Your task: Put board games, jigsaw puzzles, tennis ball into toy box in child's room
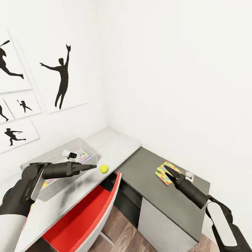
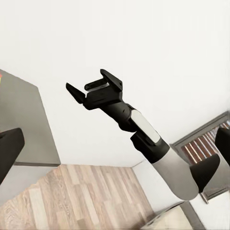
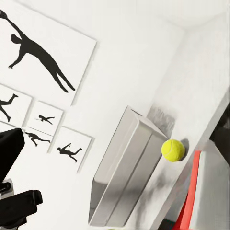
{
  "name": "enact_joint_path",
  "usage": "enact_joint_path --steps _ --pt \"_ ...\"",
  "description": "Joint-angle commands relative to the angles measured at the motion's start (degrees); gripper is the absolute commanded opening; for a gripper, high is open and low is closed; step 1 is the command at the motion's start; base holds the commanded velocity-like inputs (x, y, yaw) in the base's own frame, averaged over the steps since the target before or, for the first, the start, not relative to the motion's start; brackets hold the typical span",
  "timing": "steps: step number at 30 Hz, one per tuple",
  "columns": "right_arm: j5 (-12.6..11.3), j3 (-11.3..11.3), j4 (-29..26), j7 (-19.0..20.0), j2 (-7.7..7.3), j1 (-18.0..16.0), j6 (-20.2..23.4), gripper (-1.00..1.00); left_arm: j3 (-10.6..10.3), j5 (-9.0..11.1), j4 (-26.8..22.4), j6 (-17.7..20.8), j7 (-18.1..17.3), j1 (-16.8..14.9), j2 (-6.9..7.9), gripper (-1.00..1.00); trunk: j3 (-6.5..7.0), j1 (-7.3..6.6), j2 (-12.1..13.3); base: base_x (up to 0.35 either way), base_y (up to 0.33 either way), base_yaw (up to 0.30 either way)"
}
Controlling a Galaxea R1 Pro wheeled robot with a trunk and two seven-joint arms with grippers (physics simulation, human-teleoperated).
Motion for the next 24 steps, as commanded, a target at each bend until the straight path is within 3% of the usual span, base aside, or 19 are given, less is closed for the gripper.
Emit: enact_joint_path --steps 1,10,24 --pt "-0.2 -0.8 0.1 0.2 0.01 -0.1 0.4 1.00 -0.1 0.0 0.0 0.6 -0.2 0.0 0.01 1.00 -0.10 0.04 -0.1 0.000 0.000 -0.278" --pt "-0.2 -3.7 0.5 1.6 -0.01 0.0 0.5 1.00 -0.5 -0.2 0.0 0.7 -0.2 -0.1 -0.09 1.00 0.13 0.04 -0.1 0.000 0.000 -0.278" --pt "-0.2 -7.1 4.4 3.8 -1.78 0.0 0.5 1.00 -0.5 -0.3 0.0 0.7 -0.1 -0.1 -0.06 1.00 0.55 0.04 -0.1 -0.010 0.000 -0.278"
